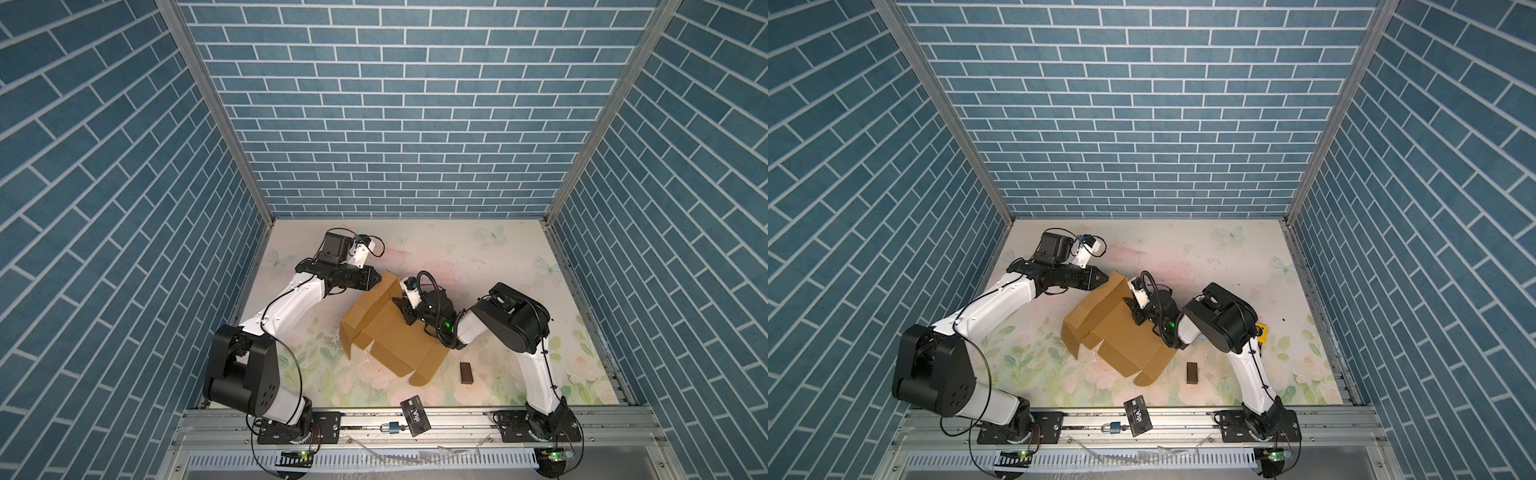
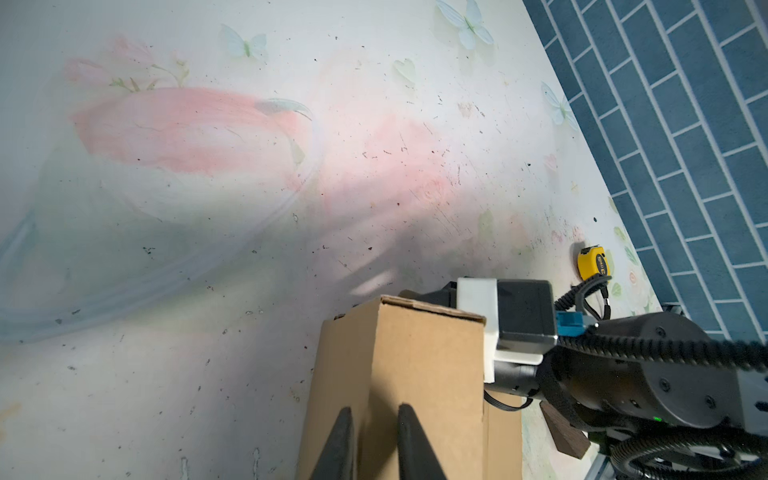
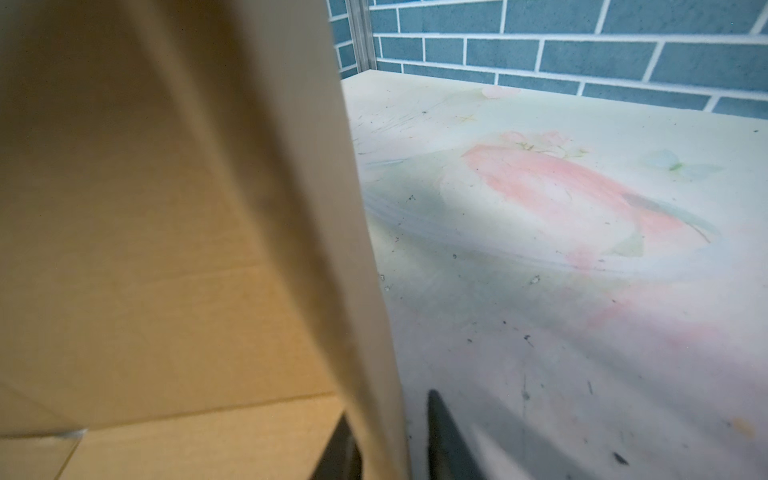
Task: Fold the paper box
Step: 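Lift the right gripper off the corner and move it toward the box's near edge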
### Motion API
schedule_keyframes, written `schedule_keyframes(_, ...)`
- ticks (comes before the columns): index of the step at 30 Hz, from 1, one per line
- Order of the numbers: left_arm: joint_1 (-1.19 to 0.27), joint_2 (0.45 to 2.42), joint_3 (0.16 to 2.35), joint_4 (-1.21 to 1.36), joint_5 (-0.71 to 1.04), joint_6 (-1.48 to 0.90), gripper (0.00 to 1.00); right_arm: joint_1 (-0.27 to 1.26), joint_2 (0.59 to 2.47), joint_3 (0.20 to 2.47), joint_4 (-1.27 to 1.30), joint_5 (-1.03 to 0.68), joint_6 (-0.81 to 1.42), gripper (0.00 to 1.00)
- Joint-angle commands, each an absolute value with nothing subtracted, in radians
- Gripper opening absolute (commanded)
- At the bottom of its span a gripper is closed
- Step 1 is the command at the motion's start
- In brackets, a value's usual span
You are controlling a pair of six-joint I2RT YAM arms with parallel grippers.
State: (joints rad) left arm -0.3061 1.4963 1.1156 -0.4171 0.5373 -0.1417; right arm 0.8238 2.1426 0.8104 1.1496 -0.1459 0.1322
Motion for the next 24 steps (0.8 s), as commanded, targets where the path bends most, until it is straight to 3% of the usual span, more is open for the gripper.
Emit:
schedule_keyframes(1,-0.310,1.508,1.112,-0.463,0.526,-0.136,0.22,0.821,2.078,0.787,1.139,-0.114,0.136,0.40)
schedule_keyframes(9,-0.310,1.520,1.135,-0.471,0.532,-0.149,0.32,0.811,1.946,0.696,1.074,-0.121,0.213,0.57)
schedule_keyframes(18,-0.310,1.514,1.176,-0.503,0.524,-0.148,0.36,0.714,1.758,0.653,0.821,-0.206,0.438,0.60)
schedule_keyframes(24,-0.309,1.508,1.138,-0.475,0.520,-0.128,0.37,0.686,1.611,0.675,0.485,-0.192,0.493,0.61)
